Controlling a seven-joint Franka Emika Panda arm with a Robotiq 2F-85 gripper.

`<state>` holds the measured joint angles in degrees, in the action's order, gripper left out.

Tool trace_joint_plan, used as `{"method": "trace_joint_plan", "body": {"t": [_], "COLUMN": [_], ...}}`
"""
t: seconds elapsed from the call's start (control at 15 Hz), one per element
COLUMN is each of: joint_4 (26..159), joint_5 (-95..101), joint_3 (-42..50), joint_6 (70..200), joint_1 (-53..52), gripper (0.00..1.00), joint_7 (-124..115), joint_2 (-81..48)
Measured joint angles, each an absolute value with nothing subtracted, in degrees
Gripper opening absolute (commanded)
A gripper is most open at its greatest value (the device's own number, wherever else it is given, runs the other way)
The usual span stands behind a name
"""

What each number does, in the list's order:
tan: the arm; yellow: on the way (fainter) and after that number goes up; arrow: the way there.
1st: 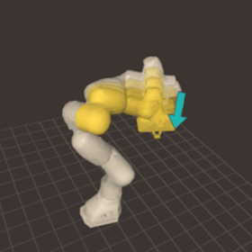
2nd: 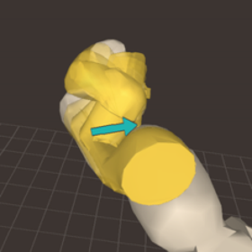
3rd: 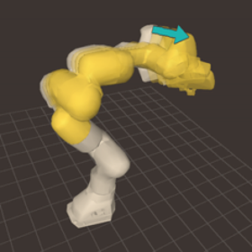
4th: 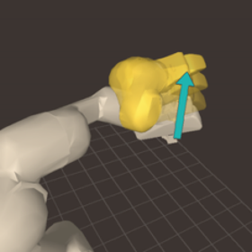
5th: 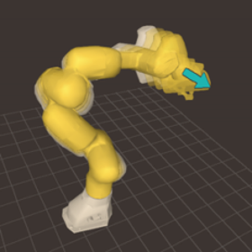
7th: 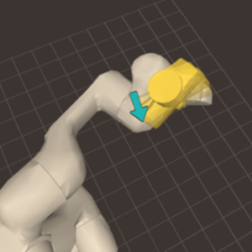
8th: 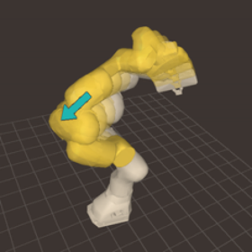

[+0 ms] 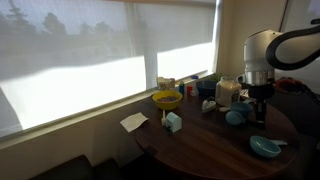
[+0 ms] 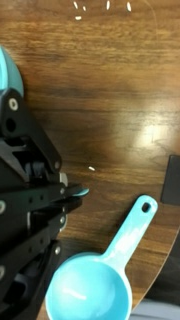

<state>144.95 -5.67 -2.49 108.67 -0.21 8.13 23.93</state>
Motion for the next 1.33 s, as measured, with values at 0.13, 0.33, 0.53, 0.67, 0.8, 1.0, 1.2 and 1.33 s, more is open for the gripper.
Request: {"method": "trace_joint_plan", "body": {"t": [0.13,0.33,0.53,0.67,0.8,1.0,1.2,1.33], "joint_4": [144.95,144.96,144.96,145.09,145.47,145.66,145.72,145.73], "joint_5": [-0.24,8.11,16.32,20.83,23.19,24.4,25.86,27.54], "joint_3": [-4.29,-6.54,-8.47,-9.52,-10.11,-10.63,-11.21,-11.66], "joint_6": [108.67,108.67,108.77,109.26,110.17,110.7,110.9,111.02], "joint_1": [-0.6,-1.26,-1.84,-2.35,-3.13,-4.3,-4.94,-5.07], "gripper": [0.02,0.02,0.02,0.02,0.02,0.02,0.02,0.02], "joint_7": [6.35,4.32,2.82,1.8,1.06,0.25,-0.74,-1.77], "joint_2": [23.93,23.92,23.92,23.91,23.77,23.05,21.99,21.2]}}
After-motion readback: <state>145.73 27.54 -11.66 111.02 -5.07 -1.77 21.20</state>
